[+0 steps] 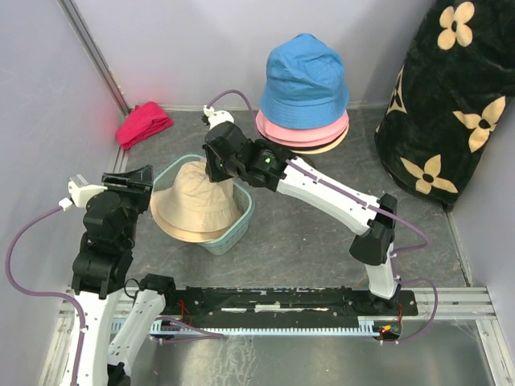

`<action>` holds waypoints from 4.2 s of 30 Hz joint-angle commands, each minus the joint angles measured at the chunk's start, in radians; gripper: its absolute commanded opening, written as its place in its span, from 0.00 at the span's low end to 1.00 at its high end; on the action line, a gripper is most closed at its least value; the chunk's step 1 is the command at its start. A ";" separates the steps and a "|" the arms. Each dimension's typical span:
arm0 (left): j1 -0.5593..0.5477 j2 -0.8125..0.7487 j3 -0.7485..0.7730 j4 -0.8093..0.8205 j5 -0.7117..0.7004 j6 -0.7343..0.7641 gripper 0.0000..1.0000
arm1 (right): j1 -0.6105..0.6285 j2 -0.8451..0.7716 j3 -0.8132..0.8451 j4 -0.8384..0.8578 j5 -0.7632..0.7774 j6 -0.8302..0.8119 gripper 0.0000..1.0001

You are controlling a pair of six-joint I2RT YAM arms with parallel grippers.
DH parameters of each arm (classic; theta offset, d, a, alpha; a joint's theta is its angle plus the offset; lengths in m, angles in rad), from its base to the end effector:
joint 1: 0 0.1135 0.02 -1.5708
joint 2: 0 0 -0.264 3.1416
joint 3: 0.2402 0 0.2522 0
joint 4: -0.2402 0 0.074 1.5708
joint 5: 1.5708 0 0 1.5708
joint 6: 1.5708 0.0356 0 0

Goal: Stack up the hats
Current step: Pick up the hat from the bin.

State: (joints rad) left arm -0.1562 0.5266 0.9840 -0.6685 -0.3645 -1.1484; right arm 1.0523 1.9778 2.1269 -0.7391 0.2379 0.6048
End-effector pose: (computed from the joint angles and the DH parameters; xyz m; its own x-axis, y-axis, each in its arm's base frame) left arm 0.0908 -0.0015 0.3857 0.0966 -0.8779 -0.4690 -0.2704 0.4303 -0.8612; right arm 0.2293 0.3850 0.3912 -0.6516 -0.0270 -0.7581 -0.4578 0.8109 0.3646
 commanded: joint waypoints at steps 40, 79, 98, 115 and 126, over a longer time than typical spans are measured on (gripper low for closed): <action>0.003 -0.120 -0.095 -0.164 -0.011 -0.078 0.58 | 0.006 -0.006 0.121 -0.034 -0.008 -0.156 0.50; 0.004 -0.359 -0.271 -0.347 -0.065 -0.366 0.51 | -0.048 0.040 0.037 0.027 -0.003 -0.140 0.01; 0.004 -0.355 -0.368 -0.237 -0.017 -0.372 0.34 | -0.051 0.031 0.133 0.023 -0.026 -0.140 0.01; 0.003 -0.303 -0.403 -0.153 0.005 -0.349 0.30 | -0.051 0.018 0.186 0.017 -0.026 -0.181 0.01; 0.003 -0.289 -0.413 -0.146 0.008 -0.349 0.30 | -0.051 -0.019 0.174 0.054 0.002 -0.233 0.01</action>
State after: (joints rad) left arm -0.1562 0.2211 0.5747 -0.8566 -0.3569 -1.4811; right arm 1.0058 2.0365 2.2551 -0.7753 0.2047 0.4126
